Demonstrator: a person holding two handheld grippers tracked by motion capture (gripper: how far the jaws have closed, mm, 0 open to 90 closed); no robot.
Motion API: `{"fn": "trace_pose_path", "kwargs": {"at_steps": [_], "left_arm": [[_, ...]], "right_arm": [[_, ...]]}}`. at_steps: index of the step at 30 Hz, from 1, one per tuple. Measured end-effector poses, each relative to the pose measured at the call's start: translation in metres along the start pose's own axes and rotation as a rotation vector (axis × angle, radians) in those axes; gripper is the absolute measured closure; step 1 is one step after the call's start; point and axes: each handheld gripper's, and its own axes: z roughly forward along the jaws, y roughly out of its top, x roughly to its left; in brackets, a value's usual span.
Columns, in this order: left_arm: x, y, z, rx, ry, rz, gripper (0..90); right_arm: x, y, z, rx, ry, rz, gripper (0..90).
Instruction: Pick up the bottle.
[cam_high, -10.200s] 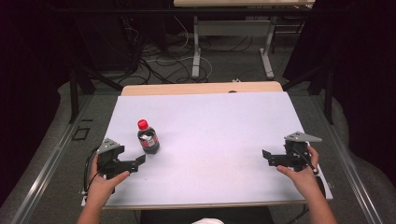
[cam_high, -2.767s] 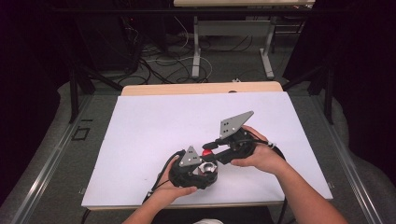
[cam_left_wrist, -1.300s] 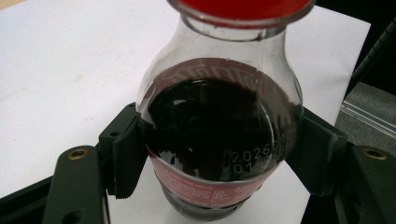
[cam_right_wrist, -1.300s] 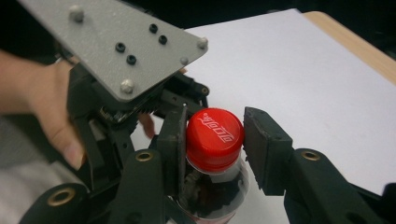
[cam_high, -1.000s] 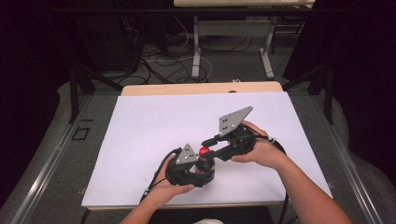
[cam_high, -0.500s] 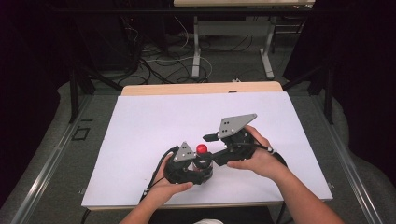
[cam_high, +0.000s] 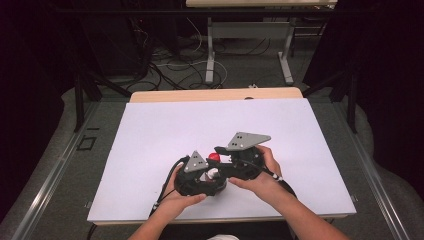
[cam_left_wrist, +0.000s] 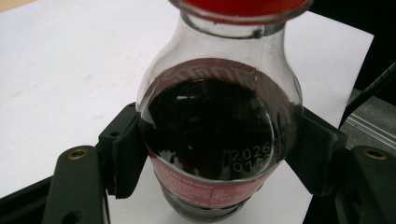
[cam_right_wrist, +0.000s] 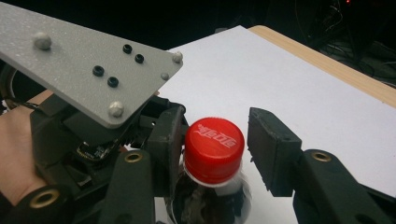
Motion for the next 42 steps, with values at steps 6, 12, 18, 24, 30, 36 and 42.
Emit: {"fn": "trace_pose_path", "kwargs": {"at_steps": [6,12,18,24,30,36,42], "left_arm": [[-0.001,0.000,0.001,0.002,-0.005,0.002,30.0],[-0.001,0.000,0.000,0.008,-0.008,0.006,30.1],[-0.002,0.000,0.001,0.017,-0.019,0.015,30.1],[-0.005,0.001,0.000,0.009,-0.053,0.043,30.2],[-0.007,0.003,-0.002,0.009,-0.061,0.039,30.1],[-0.002,0.003,-0.002,0.004,-0.034,0.023,30.1],[-0.002,0.002,-0.002,-0.001,-0.019,0.004,30.0]], "right_arm": [[0.004,-0.001,0.004,-0.020,-0.023,-0.020,60.9],[-0.002,-0.003,0.003,-0.034,0.029,-0.051,61.7],[-0.015,-0.001,0.003,-0.007,0.139,-0.073,62.0],[-0.035,0.004,0.002,0.017,0.339,-0.181,62.1],[-0.046,0.006,0.002,-0.002,0.443,-0.249,61.5],[-0.028,0.005,-0.004,-0.042,0.282,-0.168,49.6],[-0.005,0.002,-0.007,-0.029,0.083,-0.110,49.2]]}}
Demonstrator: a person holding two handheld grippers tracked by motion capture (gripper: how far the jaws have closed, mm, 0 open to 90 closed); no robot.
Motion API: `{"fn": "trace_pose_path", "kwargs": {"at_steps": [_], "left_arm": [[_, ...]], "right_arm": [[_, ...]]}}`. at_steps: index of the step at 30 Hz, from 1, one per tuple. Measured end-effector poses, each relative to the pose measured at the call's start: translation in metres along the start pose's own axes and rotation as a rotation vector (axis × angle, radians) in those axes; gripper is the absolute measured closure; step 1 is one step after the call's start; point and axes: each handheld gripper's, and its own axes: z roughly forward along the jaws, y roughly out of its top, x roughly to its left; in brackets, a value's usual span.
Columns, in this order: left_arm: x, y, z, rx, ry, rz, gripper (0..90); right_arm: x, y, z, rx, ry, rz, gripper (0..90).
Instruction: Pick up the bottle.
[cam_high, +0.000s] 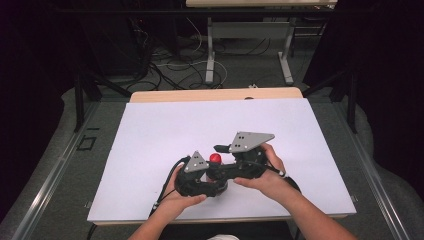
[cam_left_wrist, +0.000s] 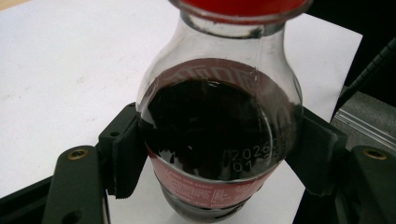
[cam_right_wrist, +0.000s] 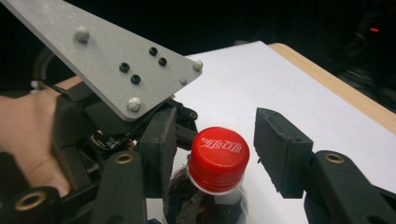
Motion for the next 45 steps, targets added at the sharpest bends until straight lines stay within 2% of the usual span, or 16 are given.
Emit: {"fn": "trace_pose_path", "kwargs": {"at_steps": [5,9,14,17,18,20,21,22,25,26,28,32,38,40,42,45], "left_arm": [[0.000,0.000,0.000,0.003,0.004,0.001,30.1],[0.000,0.000,-0.001,0.007,0.007,0.004,30.1],[0.000,-0.001,0.000,0.012,0.007,0.001,30.1],[-0.001,-0.001,0.000,0.011,-0.002,0.011,30.1],[-0.001,-0.001,0.000,0.011,-0.002,0.011,30.2],[-0.004,-0.001,0.000,0.010,-0.016,0.012,30.1],[-0.004,-0.001,0.000,0.010,-0.016,0.012,30.1],[-0.005,0.000,0.001,0.007,-0.023,0.025,30.1],[-0.006,0.001,0.000,0.009,-0.033,0.037,30.1],[-0.007,0.001,0.000,0.015,-0.036,0.033,30.1],[-0.007,0.001,-0.001,0.006,-0.040,0.032,30.1],[-0.005,0.002,-0.001,0.000,-0.026,0.031,30.1],[-0.001,0.001,-0.002,0.000,-0.007,0.008,30.1],[0.000,0.001,-0.003,0.000,0.001,0.007,30.1],[0.001,0.001,-0.003,0.006,0.006,0.001,30.1],[0.002,0.001,-0.003,0.009,0.004,-0.002,30.1]], "right_arm": [[0.006,-0.003,0.006,0.010,-0.072,0.031,54.5],[0.006,-0.005,0.006,-0.008,-0.079,0.068,60.7],[0.002,-0.007,0.006,-0.017,-0.047,0.049,61.4],[-0.008,-0.007,0.006,-0.014,0.056,0.006,61.6],[-0.008,-0.007,0.006,-0.014,0.056,0.006,61.6],[-0.019,-0.007,0.004,-0.010,0.152,-0.029,61.6],[-0.019,-0.007,0.004,-0.010,0.152,-0.029,61.6],[-0.026,-0.005,0.003,0.009,0.219,-0.055,61.6],[-0.031,-0.003,0.002,0.021,0.274,-0.083,61.6],[-0.038,-0.002,0.002,0.017,0.337,-0.121,61.6],[-0.042,-0.002,0.002,0.014,0.363,-0.098,61.5],[-0.039,-0.001,0.002,0.013,0.326,-0.090,60.7],[-0.015,0.000,-0.003,-0.026,0.129,-0.045,48.9],[-0.012,0.001,-0.004,-0.020,0.102,-0.033,48.9],[-0.002,0.000,-0.002,-0.023,0.003,-0.028,48.9],[0.003,0.000,0.000,0.003,-0.045,-0.027,51.8]]}}
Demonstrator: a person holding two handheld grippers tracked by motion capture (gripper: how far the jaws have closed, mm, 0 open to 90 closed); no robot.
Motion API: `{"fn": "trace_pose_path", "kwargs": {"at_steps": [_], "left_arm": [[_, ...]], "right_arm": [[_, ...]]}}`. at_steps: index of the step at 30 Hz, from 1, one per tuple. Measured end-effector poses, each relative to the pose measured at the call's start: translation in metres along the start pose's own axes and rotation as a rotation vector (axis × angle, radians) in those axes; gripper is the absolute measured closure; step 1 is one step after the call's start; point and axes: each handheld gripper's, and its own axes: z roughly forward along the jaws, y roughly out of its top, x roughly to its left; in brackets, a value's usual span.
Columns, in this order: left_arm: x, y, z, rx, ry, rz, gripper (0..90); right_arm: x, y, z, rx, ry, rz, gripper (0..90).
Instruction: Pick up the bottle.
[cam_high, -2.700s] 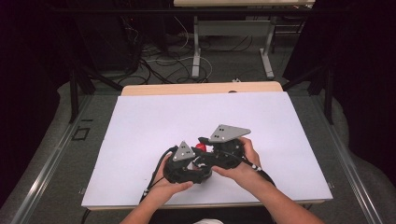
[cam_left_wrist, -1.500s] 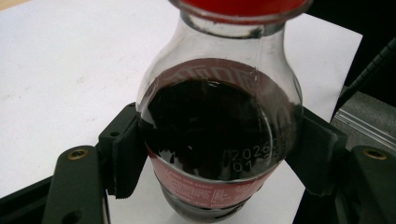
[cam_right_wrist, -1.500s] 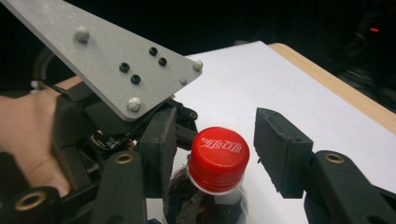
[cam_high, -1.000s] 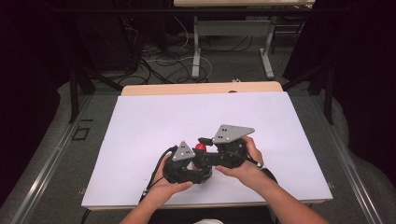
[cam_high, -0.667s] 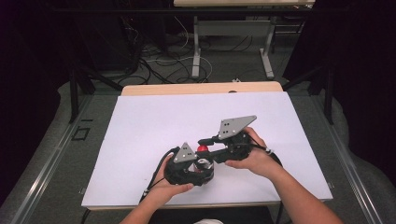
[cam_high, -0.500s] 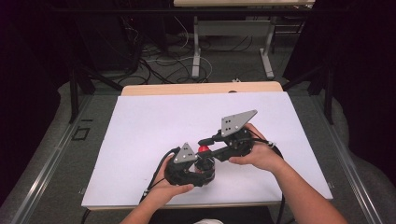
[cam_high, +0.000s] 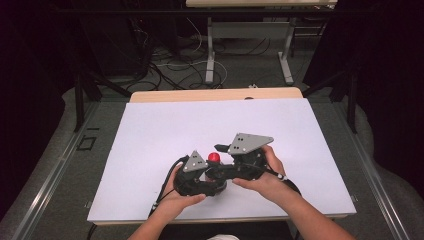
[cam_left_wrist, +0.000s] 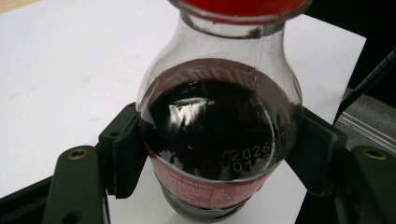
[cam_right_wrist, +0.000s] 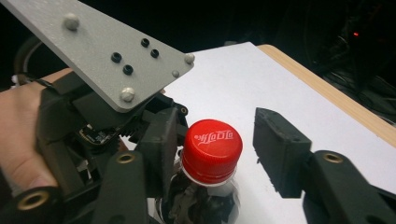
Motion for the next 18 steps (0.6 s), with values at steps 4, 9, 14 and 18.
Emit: {"fn": "trace_pose_path", "kwargs": {"at_steps": [4,9,14,18], "left_arm": [[0.000,0.000,0.000,-0.007,0.013,-0.009,30.1],[0.000,0.000,0.001,0.001,0.007,0.003,30.1],[-0.001,0.000,0.001,0.012,0.006,0.004,30.1],[-0.002,-0.001,0.002,0.002,0.005,0.001,30.1]], "right_arm": [[0.004,-0.002,0.003,-0.011,0.004,0.024,54.6],[0.002,-0.002,0.005,-0.013,0.010,0.034,57.2],[0.004,-0.002,0.009,-0.005,-0.009,0.045,57.4],[0.005,-0.002,0.011,-0.006,-0.019,0.031,60.2]]}}
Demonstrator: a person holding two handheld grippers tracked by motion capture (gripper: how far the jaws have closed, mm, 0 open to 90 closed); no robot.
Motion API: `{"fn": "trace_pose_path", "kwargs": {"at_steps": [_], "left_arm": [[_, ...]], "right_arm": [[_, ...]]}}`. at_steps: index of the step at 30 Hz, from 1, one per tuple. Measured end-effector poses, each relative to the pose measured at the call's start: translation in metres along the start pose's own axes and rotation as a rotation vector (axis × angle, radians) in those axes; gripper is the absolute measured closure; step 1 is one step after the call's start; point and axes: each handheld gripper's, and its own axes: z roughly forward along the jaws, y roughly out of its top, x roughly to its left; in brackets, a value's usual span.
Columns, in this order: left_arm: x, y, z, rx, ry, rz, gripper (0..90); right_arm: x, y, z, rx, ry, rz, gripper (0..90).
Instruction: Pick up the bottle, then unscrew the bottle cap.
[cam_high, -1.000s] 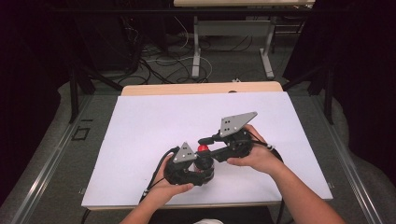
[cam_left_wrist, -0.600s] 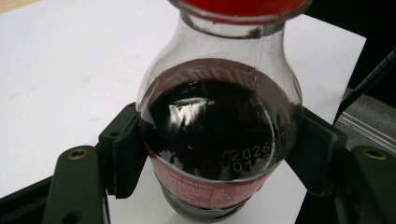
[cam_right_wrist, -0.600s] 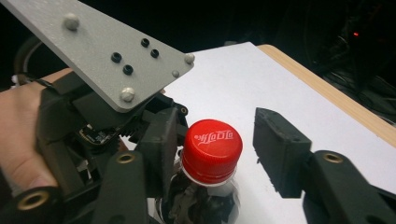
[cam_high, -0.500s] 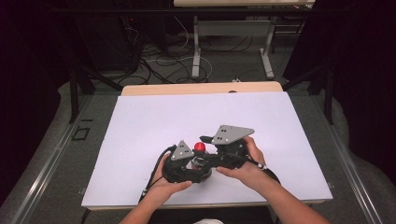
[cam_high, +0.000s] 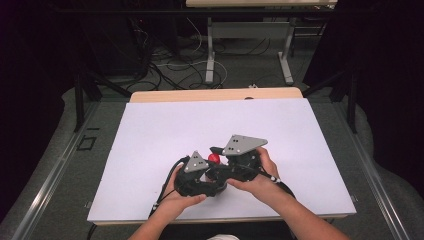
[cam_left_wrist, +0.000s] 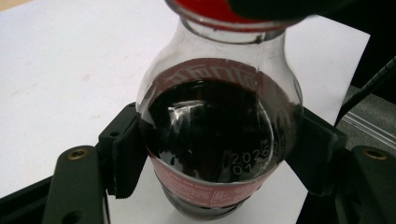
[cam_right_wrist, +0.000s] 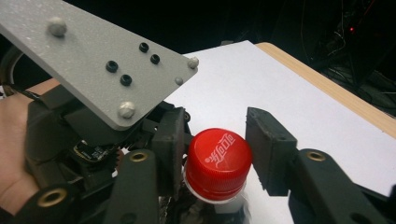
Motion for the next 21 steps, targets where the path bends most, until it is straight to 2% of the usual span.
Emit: {"fn": "trace_pose_path", "kwargs": {"at_steps": [1,3,4,5,8,9,10,11,12,13,16,17,18,19,20,21], "left_arm": [[0.001,0.000,0.000,-0.002,0.002,0.003,30.1],[0.001,-0.001,0.000,0.004,0.004,0.000,30.1],[0.001,-0.001,0.000,0.004,0.004,0.000,30.1],[0.001,-0.001,0.000,0.006,0.002,0.000,30.1],[0.000,-0.001,0.000,0.012,-0.002,0.007,30.1],[-0.001,-0.001,0.001,-0.001,-0.007,0.012,30.1],[-0.002,-0.001,0.001,-0.001,-0.020,0.004,30.1],[-0.002,0.000,0.000,0.004,-0.027,0.023,30.1],[-0.002,0.000,0.000,0.004,-0.027,0.023,30.1],[-0.003,0.001,0.000,0.012,-0.031,0.024,30.1],[-0.003,0.001,-0.001,0.011,-0.030,0.021,30.1],[-0.002,0.001,0.000,-0.001,-0.022,0.017,30.1],[-0.002,0.001,0.000,-0.008,-0.009,0.015,30.1],[-0.001,0.001,0.000,-0.006,-0.010,0.013,30.1],[0.000,0.000,0.000,-0.009,-0.003,0.011,30.1],[0.000,0.000,0.000,-0.006,0.003,0.007,30.1]], "right_arm": [[-0.002,0.000,0.001,-0.008,0.021,-0.020,60.8],[-0.006,0.000,0.002,-0.006,0.050,-0.026,61.1],[-0.006,0.000,0.002,-0.006,0.050,-0.026,61.1],[-0.011,0.000,0.002,0.002,0.095,-0.039,61.3],[-0.020,0.001,0.002,0.009,0.176,-0.078,61.4],[-0.020,0.001,0.002,0.009,0.176,-0.078,61.4],[-0.028,0.002,0.001,0.012,0.249,-0.112,61.4],[-0.031,0.003,0.001,0.009,0.286,-0.148,61.3],[-0.033,0.003,0.001,0.007,0.313,-0.166,61.3],[-0.036,0.003,0.000,0.012,0.329,-0.157,61.2],[-0.037,0.003,-0.001,0.018,0.325,-0.134,60.1],[-0.033,0.004,-0.003,0.006,0.291,-0.105,53.0],[-0.033,0.004,-0.003,0.006,0.291,-0.105,53.0],[-0.025,0.004,-0.005,-0.014,0.220,-0.100,48.4],[-0.025,0.004,-0.005,-0.014,0.220,-0.100,48.4],[-0.017,0.003,-0.006,-0.018,0.151,-0.104,45.1]]}}
